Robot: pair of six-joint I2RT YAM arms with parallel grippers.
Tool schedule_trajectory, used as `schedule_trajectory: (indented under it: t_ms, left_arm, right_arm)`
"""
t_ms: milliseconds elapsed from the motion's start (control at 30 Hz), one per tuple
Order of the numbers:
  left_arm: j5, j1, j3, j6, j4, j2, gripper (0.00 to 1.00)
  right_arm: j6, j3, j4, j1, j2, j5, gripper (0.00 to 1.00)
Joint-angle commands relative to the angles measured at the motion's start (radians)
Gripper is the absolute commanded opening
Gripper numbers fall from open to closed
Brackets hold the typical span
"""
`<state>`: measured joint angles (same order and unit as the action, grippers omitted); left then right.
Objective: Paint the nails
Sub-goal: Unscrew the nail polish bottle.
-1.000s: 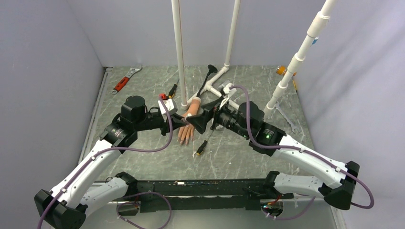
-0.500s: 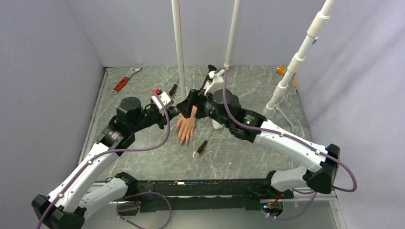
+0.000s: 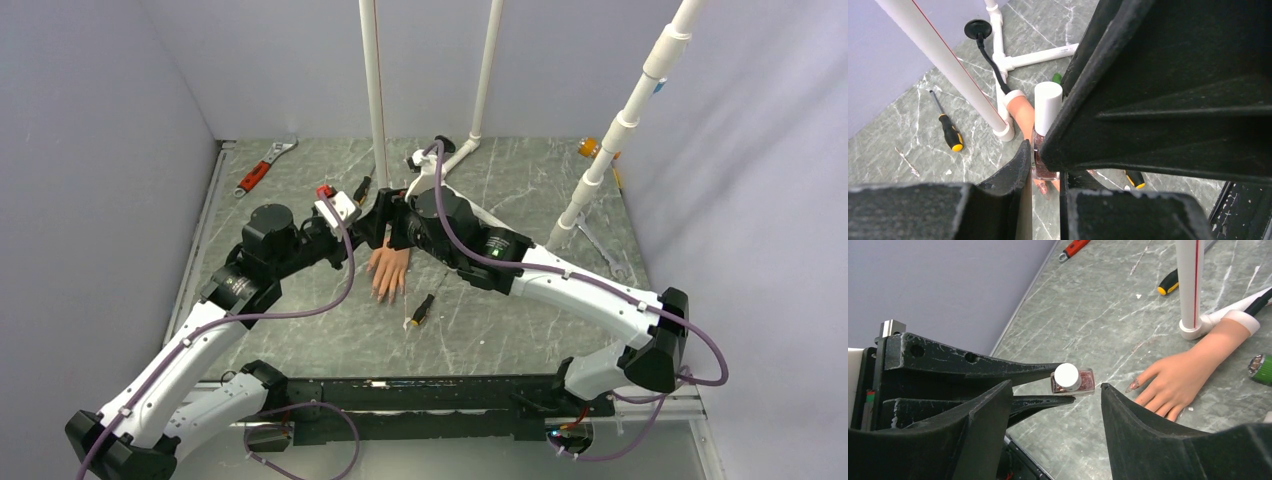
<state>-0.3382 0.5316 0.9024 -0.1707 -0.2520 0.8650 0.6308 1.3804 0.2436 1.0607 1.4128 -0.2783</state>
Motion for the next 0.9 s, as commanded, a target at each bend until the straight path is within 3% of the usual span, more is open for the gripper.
schedule_trajectory:
  t_ms: [0,500,867]
  left_arm:
    - [0.002,0.003,-0.006,0.012,0.057,-0.025,0.0]
    - [-0.018,0.003,-0.005,0.007,0.054,-0.024,0.0]
    - [-0.027,0.002,-0.003,0.005,0.05,-0.02,0.0]
  right_arm:
    - [-0.025,0.056,0.005,0.014,0.014,-0.06,0.65]
    - [-0.081,0.083,0.005,0.033,0.059,-0.149,0.49]
    - [-0.104,0.089,-0.01,0.034,0.061,-0.176,0.48]
